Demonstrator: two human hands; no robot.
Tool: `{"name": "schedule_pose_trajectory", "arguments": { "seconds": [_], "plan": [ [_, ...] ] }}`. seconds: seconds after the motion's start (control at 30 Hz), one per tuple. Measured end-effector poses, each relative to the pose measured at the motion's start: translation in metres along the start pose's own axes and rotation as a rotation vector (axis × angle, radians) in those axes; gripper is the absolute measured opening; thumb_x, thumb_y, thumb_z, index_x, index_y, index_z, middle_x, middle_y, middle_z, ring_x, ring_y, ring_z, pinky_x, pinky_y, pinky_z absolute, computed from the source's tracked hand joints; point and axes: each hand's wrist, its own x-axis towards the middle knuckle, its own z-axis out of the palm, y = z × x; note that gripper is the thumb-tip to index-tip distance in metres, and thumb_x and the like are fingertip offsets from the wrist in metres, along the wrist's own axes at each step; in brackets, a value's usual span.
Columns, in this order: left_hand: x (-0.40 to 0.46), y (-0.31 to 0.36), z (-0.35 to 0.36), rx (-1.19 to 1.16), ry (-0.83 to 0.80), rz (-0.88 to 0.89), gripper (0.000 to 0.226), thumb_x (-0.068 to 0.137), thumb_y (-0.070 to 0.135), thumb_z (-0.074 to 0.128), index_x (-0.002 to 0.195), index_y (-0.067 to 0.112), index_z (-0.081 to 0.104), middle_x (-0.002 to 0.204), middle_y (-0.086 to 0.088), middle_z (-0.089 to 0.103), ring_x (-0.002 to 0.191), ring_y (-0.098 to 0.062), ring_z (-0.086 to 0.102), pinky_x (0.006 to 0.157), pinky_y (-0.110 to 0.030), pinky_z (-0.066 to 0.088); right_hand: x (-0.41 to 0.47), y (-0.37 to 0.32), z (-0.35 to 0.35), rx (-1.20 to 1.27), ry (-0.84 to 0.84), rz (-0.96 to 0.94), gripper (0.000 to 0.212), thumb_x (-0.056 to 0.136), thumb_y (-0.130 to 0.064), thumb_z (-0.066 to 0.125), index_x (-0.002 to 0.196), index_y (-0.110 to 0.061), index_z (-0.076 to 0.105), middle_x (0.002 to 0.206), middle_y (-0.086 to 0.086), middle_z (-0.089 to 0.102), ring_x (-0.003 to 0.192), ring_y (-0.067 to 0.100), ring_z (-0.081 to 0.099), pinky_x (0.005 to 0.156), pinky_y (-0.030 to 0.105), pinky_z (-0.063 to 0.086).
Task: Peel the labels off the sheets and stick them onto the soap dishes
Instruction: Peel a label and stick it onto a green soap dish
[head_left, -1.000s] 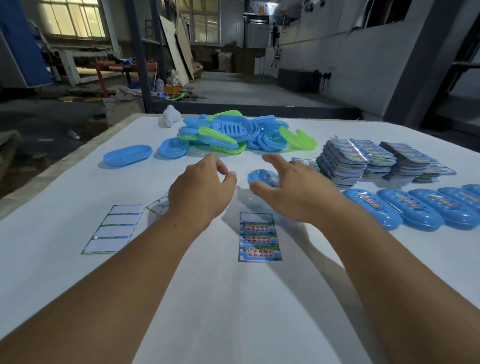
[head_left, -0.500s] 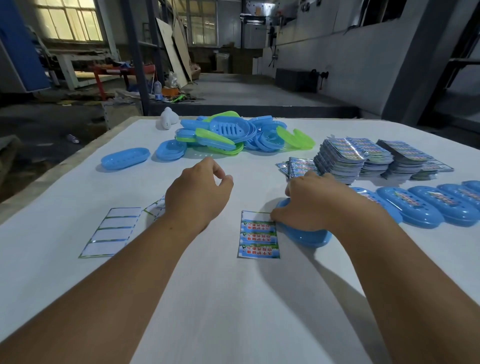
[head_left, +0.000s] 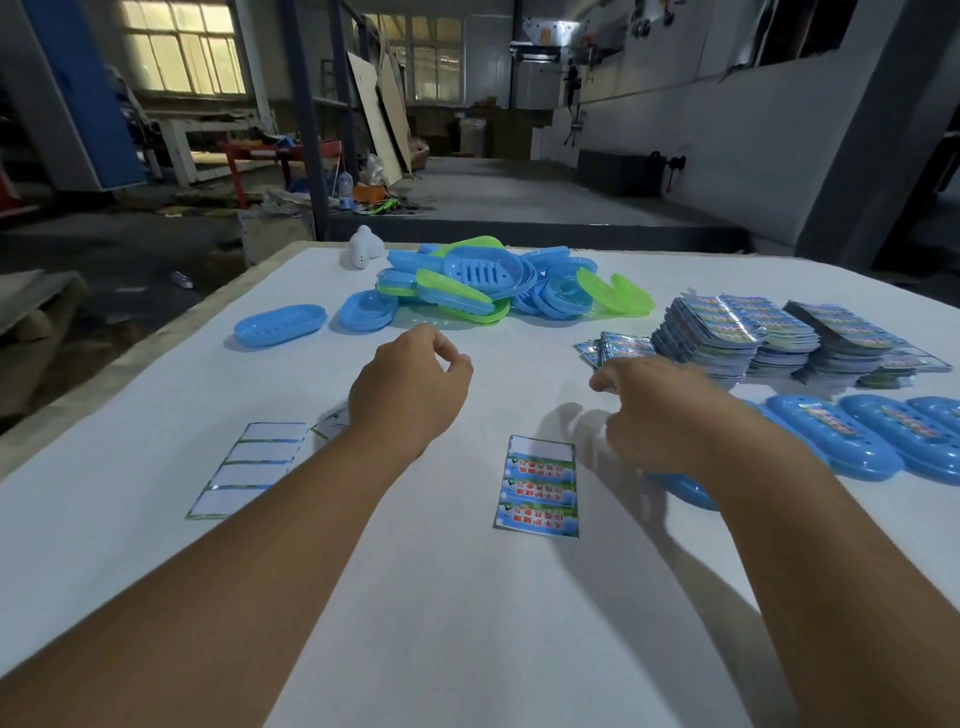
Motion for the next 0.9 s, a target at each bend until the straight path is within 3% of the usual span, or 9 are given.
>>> {"name": "schedule_pose_trajectory", "arguments": {
  "seconds": [0.13,0.2,0.3,0.4,0.5,0.6,0.7,0.9],
  "plan": [
    [0.035,0.002,0.003,0.119,0.075,0.078,0.023,0.098,0.033,0.054,0.12,0.026,0.054,0.117,0.001,0.056,0.088,-0.017,0.054,0.068,-0.033,0.04,0.008,-0.005,0.01,0.06,0.038,-0.024,0.053,0.087,-0.02,0.062,0.138,-0.03,0.055,0.136,0.003,0.059,0.125,0.032,0.054,0.095,0.037,0.05],
    [0.058,0.002,0.003,0.192,0.075,0.122,0.037,0.1,0.025,0.048,0.137,0.024,0.047,0.135,-0.004,0.047,0.103,-0.024,0.053,0.076,-0.038,0.042,0.01,-0.006,0.014,0.096,0.046,-0.026,0.054,0.087,-0.02,0.061,0.139,-0.034,0.053,0.135,0.0,0.059,0.127,0.03,0.051,0.097,0.037,0.049],
    [0.091,0.0,0.002,0.378,0.001,0.178,0.053,0.102,0.02,0.041,0.153,0.025,0.029,0.154,-0.006,0.032,0.128,-0.033,0.041,0.098,-0.048,0.039,0.012,-0.004,0.019,0.13,0.077,-0.035,0.05,0.091,-0.021,0.057,0.138,-0.036,0.053,0.135,0.0,0.059,0.126,0.03,0.051,0.099,0.039,0.049],
    [0.112,0.001,0.002,0.433,-0.109,0.162,0.053,0.104,0.026,0.037,0.155,0.03,0.024,0.159,-0.006,0.024,0.136,-0.036,0.032,0.105,-0.05,0.033,0.013,-0.004,0.019,0.136,0.085,-0.054,0.049,0.092,-0.021,0.055,0.139,-0.036,0.054,0.135,0.0,0.059,0.125,0.03,0.053,0.098,0.038,0.049],
    [0.121,0.003,0.008,0.439,-0.186,0.16,0.042,0.104,0.031,0.037,0.146,0.031,0.039,0.153,-0.007,0.031,0.132,-0.034,0.035,0.104,-0.049,0.034,0.014,-0.004,0.02,0.145,0.086,-0.063,0.048,0.092,-0.022,0.056,0.138,-0.036,0.054,0.135,-0.001,0.059,0.123,0.028,0.055,0.096,0.037,0.049],
    [0.122,0.003,0.013,0.425,-0.144,0.15,0.026,0.102,0.028,0.042,0.124,0.022,0.054,0.136,-0.008,0.044,0.12,-0.032,0.042,0.096,-0.046,0.038,0.015,-0.004,0.021,0.152,0.081,-0.078,0.046,0.092,-0.024,0.056,0.137,-0.036,0.055,0.133,-0.003,0.06,0.122,0.026,0.055,0.09,0.033,0.046],
    [0.117,0.004,0.018,0.416,-0.092,0.179,0.017,0.101,0.025,0.044,0.111,0.018,0.055,0.123,-0.008,0.052,0.112,-0.03,0.046,0.09,-0.045,0.041,0.016,-0.004,0.023,0.167,0.083,-0.091,0.043,0.093,-0.026,0.057,0.136,-0.035,0.056,0.131,-0.004,0.061,0.119,0.024,0.057,0.085,0.031,0.044],
    [0.1,0.005,0.011,0.28,0.086,0.306,0.011,0.104,0.023,0.038,0.107,0.016,0.045,0.094,-0.007,0.059,0.083,-0.027,0.05,0.072,-0.038,0.033,0.018,-0.005,0.021,0.192,0.087,-0.088,0.041,0.095,-0.028,0.057,0.136,-0.033,0.056,0.13,-0.003,0.062,0.117,0.023,0.059,0.091,0.034,0.049]
  ]
}}
